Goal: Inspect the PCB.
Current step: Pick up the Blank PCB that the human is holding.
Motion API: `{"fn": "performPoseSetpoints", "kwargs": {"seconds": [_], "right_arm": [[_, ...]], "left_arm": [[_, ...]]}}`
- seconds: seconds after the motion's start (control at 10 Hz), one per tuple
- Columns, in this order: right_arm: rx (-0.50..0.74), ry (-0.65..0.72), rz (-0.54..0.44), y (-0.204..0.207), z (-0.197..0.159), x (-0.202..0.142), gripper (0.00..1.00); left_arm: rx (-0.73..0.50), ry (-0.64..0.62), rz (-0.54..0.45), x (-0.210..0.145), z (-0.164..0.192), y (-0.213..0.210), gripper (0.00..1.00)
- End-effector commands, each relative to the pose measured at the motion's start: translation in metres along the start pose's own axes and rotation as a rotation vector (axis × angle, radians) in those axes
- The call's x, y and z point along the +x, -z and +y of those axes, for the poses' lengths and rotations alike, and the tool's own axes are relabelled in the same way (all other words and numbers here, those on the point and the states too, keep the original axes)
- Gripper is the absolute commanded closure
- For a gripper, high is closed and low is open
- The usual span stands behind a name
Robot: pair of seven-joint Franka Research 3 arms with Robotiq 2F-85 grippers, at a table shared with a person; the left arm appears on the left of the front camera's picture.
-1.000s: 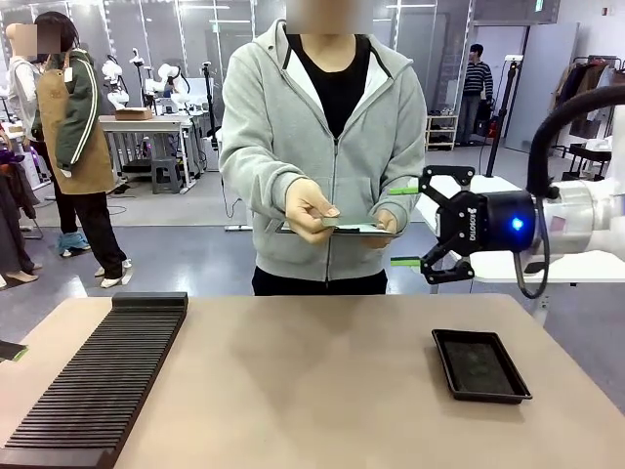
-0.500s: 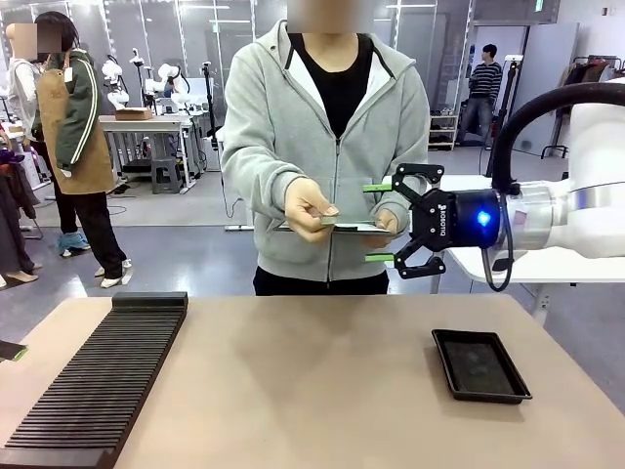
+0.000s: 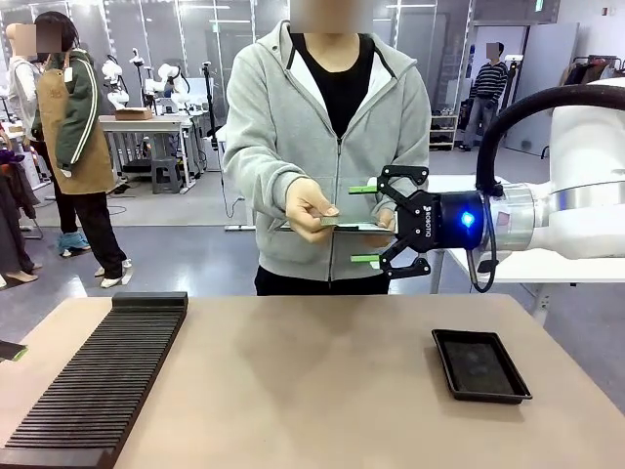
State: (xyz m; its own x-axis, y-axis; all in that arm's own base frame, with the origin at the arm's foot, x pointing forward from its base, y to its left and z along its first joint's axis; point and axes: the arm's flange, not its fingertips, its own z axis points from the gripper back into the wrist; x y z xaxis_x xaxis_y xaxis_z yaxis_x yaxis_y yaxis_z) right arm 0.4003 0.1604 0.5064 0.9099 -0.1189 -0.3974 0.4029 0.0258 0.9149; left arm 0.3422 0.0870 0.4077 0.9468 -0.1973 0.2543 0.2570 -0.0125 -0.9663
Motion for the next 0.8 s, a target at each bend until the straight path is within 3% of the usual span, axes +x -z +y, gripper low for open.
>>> {"fn": "performPoseSetpoints", "kwargs": {"seconds": [0.0,0.7], "right_arm": [[0.016,0.029,-0.012,0.0041,0.0056,0.0021,0.13],[0.064,0.106,0.0,0.0014,0.0101,-0.0035,0.81]], "left_arm": [[0.01,-0.017,0.002,0.0033,-0.003,-0.003,0.0],[0.01,-0.017,0.002,0.0033,-0.003,-0.003,0.0]]}}
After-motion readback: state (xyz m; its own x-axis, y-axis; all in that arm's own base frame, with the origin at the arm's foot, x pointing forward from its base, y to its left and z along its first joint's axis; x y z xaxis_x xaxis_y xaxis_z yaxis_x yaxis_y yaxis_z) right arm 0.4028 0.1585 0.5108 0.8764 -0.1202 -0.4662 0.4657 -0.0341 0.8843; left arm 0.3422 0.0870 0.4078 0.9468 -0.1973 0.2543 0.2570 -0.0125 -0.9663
